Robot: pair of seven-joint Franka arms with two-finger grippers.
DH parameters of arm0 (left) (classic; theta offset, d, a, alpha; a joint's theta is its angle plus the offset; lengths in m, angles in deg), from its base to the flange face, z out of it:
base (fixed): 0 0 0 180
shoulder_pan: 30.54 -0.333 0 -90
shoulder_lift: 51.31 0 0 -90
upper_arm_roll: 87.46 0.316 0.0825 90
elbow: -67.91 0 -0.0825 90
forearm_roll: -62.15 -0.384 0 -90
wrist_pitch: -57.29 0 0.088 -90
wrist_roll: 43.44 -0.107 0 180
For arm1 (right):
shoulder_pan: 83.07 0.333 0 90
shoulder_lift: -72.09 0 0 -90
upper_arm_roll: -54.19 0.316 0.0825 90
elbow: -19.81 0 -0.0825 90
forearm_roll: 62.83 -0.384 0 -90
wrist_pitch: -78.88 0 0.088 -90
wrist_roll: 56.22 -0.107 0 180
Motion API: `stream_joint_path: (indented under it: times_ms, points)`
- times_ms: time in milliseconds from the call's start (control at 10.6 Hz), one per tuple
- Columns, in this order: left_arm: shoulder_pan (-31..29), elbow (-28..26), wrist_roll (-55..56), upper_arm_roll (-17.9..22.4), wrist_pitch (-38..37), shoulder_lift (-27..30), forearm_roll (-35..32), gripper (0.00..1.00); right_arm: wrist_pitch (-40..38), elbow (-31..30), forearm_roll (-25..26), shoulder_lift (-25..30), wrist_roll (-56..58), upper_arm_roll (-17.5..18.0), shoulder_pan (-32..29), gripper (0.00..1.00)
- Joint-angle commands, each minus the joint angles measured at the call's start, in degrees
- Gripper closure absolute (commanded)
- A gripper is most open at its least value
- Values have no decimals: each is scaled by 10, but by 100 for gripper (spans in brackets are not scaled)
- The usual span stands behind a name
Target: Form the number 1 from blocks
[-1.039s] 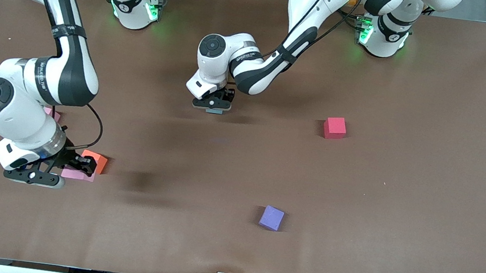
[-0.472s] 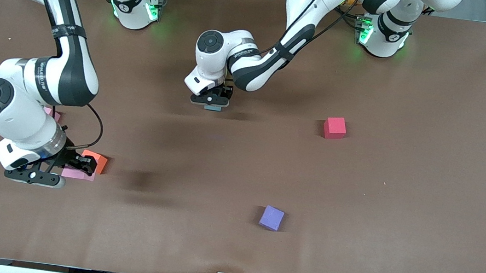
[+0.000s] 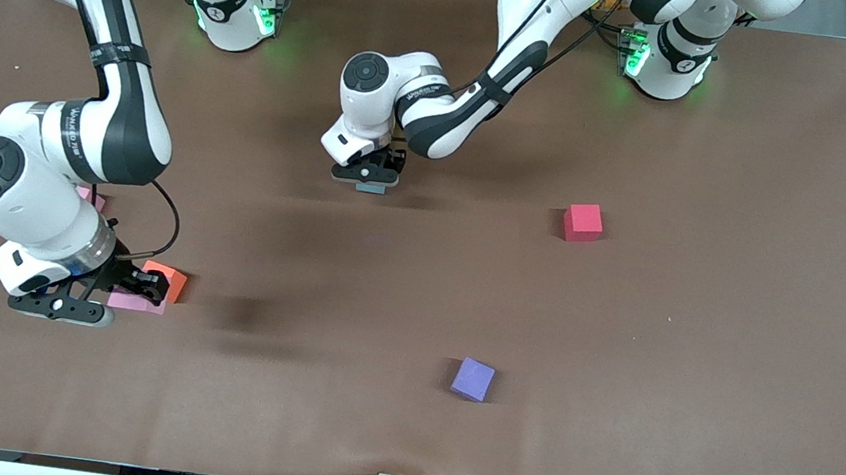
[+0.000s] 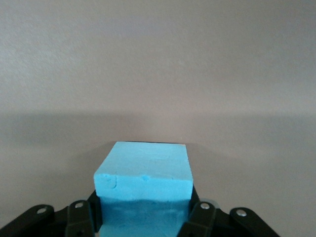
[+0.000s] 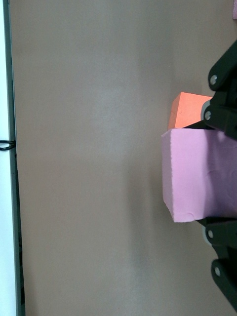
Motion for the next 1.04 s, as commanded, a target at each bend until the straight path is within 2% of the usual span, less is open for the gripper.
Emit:
stream_joint_path:
  times_ms: [0, 661, 756, 850, 945]
  points:
    - [7, 15, 9, 8, 17, -8, 9, 100, -1, -16, -10, 16, -9, 4, -2, 100]
    - [18, 14, 11, 8, 21, -9, 9, 100, -1, -21, -10, 12, -9, 4, 13, 100]
    - [18, 13, 1, 9, 21, -10, 7, 85, -1, -22, -10, 12, -10, 4, 13, 100]
    - [18, 11, -28, 9, 21, -11, 3, 1, -1, -23, -10, 12, -11, 4, 13, 100]
    - [19, 10, -44, 9, 20, -9, -2, 0, -1, -23, -10, 12, -11, 4, 13, 100]
